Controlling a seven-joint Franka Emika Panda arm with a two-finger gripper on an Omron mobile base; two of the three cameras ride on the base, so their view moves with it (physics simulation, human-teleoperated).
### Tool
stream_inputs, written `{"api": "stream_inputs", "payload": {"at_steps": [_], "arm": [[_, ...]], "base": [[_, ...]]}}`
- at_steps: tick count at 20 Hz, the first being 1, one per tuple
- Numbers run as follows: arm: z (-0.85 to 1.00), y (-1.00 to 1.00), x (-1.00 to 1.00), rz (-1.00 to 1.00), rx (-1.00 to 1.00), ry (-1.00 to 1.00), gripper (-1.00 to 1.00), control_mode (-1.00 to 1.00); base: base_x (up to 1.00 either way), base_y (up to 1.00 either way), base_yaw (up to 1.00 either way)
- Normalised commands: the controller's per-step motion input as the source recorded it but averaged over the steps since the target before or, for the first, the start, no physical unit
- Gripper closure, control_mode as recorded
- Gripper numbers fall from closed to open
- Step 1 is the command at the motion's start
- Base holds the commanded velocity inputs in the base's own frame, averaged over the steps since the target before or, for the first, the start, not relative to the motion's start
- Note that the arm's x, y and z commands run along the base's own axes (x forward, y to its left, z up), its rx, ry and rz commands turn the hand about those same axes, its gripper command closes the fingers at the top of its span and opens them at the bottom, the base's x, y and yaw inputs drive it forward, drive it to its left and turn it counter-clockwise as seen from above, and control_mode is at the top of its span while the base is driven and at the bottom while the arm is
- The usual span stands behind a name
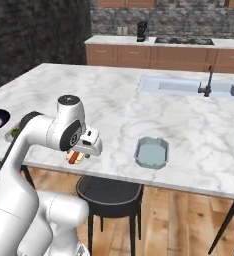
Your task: Place one cooked food and one vegetable from the large plate to each tupperware container.
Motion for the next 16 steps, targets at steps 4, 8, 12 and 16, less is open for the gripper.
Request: {"api": "stream_inputs", "payload": {"at_steps": [4,8,12,16], "arm": [[0.00,0.00,0.00,0.00,0.00,0.00,1.00,1.00],[0.00,0.00,0.00,0.00,0.00,0.00,1.00,1.00],[0.00,0.00,0.00,0.00,0.00,0.00,1.00,1.00],[0.00,-0.01,0.01,0.02,0.00,0.00,1.00,-1.00]], "base": [[0.20,-1.00,0.02],[0.30,-0.73,0.00],[0.46,-0.33,0.00],[0.10,-0.05,0.00]]}}
